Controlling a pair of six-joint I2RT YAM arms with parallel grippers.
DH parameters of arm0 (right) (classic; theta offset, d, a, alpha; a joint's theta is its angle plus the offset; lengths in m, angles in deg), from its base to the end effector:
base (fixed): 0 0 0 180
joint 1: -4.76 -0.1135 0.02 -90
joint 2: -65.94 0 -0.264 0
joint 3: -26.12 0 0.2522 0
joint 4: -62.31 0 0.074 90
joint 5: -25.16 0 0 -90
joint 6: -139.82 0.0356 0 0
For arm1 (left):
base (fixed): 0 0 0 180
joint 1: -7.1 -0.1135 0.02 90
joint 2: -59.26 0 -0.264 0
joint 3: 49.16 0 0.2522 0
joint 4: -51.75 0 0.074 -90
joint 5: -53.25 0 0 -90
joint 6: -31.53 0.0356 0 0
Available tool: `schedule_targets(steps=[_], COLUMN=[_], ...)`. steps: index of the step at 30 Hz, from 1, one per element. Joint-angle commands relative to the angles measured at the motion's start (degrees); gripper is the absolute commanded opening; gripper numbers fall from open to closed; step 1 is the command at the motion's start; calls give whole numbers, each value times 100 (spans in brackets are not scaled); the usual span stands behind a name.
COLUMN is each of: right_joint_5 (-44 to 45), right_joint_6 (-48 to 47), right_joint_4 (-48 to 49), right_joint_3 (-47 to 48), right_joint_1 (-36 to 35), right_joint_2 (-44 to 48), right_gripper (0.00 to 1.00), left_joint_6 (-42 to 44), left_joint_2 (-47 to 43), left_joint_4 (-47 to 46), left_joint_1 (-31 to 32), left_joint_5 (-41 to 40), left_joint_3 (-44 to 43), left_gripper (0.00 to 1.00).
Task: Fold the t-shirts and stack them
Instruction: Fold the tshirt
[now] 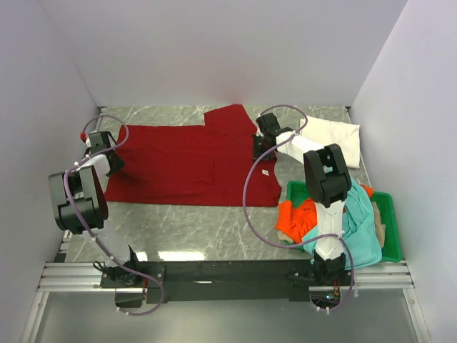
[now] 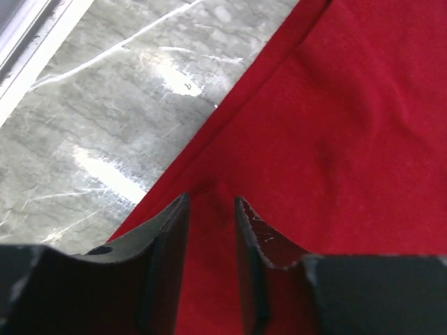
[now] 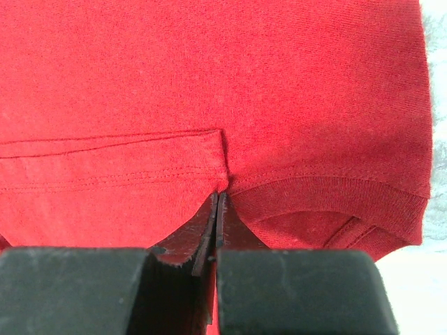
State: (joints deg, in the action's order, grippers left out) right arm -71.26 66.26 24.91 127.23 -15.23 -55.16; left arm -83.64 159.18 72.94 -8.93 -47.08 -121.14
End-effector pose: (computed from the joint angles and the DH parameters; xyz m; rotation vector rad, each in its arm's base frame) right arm 0.4237 0.1584 0.1612 -0.1236 2.6072 0.3777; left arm 0.3439 0.1054 0.1729 -0.9253 2.2306 0.1458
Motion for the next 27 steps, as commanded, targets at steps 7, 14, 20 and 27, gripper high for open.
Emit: schedule_targets(steps=[7,14,20,27], right_joint_5=[176,184,211,290], right_joint_6=[-89,-89,-89,-71], right_joint_4=[-106,-115,-115,-141], right_joint_3=[1,-7,-34,-52], right_joint_1=[39,30,30,30], right_joint_2=[148,148,174,166], right_gripper=[0,0,0,0], left_joint_6=[-94,-102,-102,-102], left_joint_2=[-183,168,98,116], left_joint_4=[-355,-232,-320,-31], left_joint_1=[-5,4,4,4], left_joint_5=[294,373,338,-48], left_joint_3=[144,-58,12,-111], left_gripper=[43,39,19,0])
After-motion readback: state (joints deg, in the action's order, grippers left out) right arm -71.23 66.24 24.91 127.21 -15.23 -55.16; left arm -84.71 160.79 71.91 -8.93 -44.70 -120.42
